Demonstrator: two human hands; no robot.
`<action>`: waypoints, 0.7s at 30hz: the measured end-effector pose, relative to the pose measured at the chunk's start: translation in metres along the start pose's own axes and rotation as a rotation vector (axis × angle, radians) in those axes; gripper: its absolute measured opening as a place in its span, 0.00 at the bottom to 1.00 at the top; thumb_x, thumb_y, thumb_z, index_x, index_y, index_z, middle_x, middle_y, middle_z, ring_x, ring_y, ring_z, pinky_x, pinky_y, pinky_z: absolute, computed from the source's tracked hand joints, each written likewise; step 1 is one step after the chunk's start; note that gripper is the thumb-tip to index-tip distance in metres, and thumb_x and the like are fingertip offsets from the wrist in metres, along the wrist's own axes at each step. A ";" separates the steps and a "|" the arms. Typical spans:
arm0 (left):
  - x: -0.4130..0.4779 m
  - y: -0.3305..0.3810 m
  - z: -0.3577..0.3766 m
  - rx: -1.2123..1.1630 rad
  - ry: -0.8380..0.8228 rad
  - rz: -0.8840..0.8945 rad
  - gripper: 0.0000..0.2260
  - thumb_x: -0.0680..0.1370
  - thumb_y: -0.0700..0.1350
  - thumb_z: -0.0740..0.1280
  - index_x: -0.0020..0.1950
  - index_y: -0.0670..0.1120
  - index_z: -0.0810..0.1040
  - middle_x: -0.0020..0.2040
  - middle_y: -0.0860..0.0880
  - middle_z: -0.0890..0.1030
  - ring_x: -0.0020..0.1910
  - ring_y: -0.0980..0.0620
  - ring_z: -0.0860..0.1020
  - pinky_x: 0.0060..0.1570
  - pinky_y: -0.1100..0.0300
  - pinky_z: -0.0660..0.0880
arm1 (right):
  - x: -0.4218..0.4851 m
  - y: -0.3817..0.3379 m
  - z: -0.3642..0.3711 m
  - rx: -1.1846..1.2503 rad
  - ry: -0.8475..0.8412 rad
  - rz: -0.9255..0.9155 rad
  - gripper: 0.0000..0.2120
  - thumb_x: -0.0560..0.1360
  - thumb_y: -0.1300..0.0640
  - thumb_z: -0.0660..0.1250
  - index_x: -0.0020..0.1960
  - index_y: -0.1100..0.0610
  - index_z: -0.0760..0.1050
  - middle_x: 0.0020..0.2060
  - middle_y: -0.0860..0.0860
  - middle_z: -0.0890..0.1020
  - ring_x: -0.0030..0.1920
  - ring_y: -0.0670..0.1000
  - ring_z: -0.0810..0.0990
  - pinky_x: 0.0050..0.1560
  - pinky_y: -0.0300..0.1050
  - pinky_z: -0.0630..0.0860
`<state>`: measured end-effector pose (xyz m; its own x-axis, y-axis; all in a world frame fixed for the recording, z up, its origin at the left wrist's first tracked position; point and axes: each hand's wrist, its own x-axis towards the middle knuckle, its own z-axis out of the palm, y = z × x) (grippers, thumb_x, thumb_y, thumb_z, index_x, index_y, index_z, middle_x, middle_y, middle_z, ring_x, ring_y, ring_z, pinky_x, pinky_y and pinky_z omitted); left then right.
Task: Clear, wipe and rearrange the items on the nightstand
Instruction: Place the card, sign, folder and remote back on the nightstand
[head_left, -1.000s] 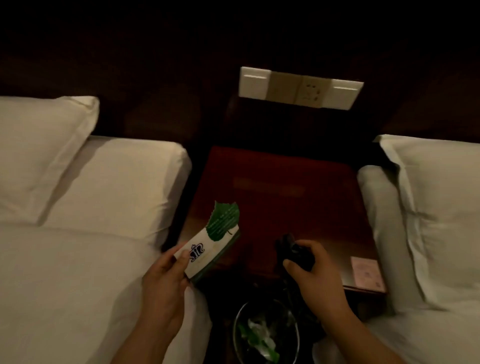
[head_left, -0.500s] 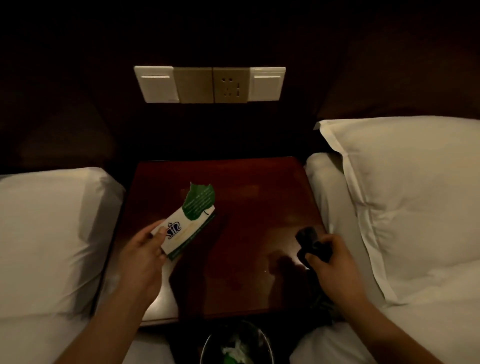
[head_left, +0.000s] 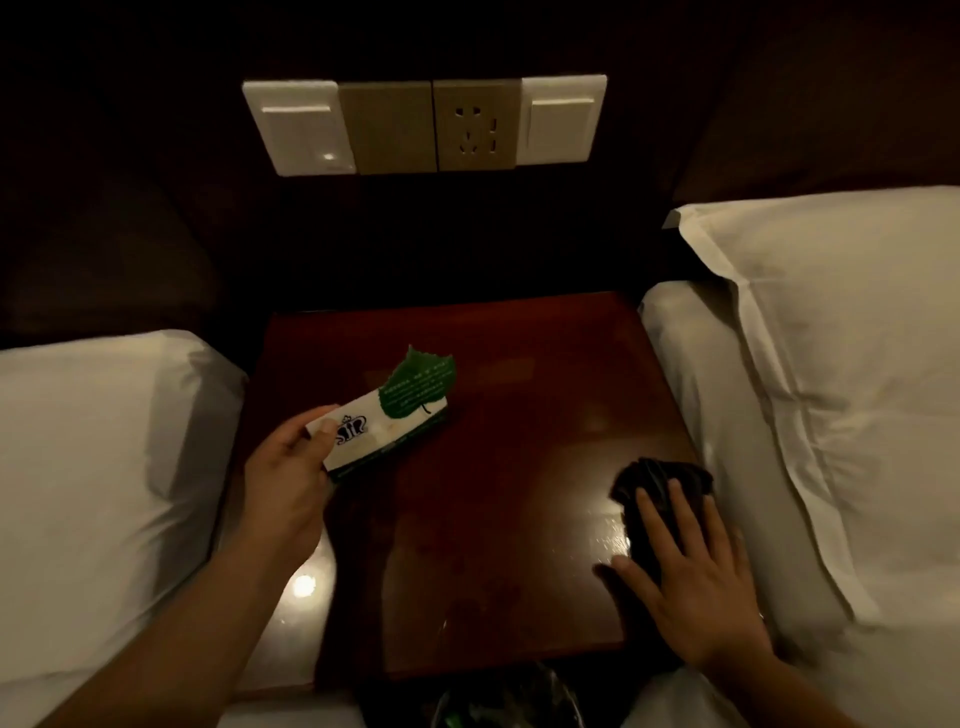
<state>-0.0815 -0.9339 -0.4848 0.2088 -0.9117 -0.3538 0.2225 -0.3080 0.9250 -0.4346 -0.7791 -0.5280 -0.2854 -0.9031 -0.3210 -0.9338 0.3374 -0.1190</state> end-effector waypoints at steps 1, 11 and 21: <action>0.008 0.001 0.000 -0.007 -0.003 -0.001 0.07 0.80 0.40 0.64 0.50 0.48 0.82 0.53 0.44 0.82 0.58 0.40 0.78 0.51 0.48 0.80 | 0.003 0.000 0.000 0.012 0.003 0.013 0.38 0.62 0.20 0.27 0.69 0.30 0.23 0.74 0.42 0.29 0.77 0.54 0.31 0.76 0.60 0.39; 0.070 -0.010 0.031 0.029 -0.014 0.029 0.08 0.79 0.40 0.67 0.49 0.52 0.84 0.55 0.43 0.83 0.59 0.40 0.79 0.58 0.45 0.78 | 0.019 -0.077 -0.029 0.110 0.258 -0.224 0.32 0.74 0.30 0.51 0.67 0.49 0.75 0.74 0.53 0.68 0.75 0.60 0.62 0.70 0.64 0.65; 0.068 -0.011 0.031 0.127 -0.025 -0.024 0.13 0.77 0.37 0.70 0.60 0.49 0.78 0.50 0.49 0.85 0.50 0.51 0.84 0.38 0.61 0.80 | 0.037 -0.118 -0.041 0.168 0.134 -0.290 0.30 0.78 0.35 0.56 0.76 0.45 0.59 0.78 0.46 0.57 0.78 0.51 0.49 0.76 0.53 0.56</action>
<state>-0.0994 -1.0010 -0.5150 0.1803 -0.9098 -0.3738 0.1043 -0.3602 0.9270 -0.3435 -0.8628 -0.4873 -0.0499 -0.9907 -0.1262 -0.9347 0.0909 -0.3436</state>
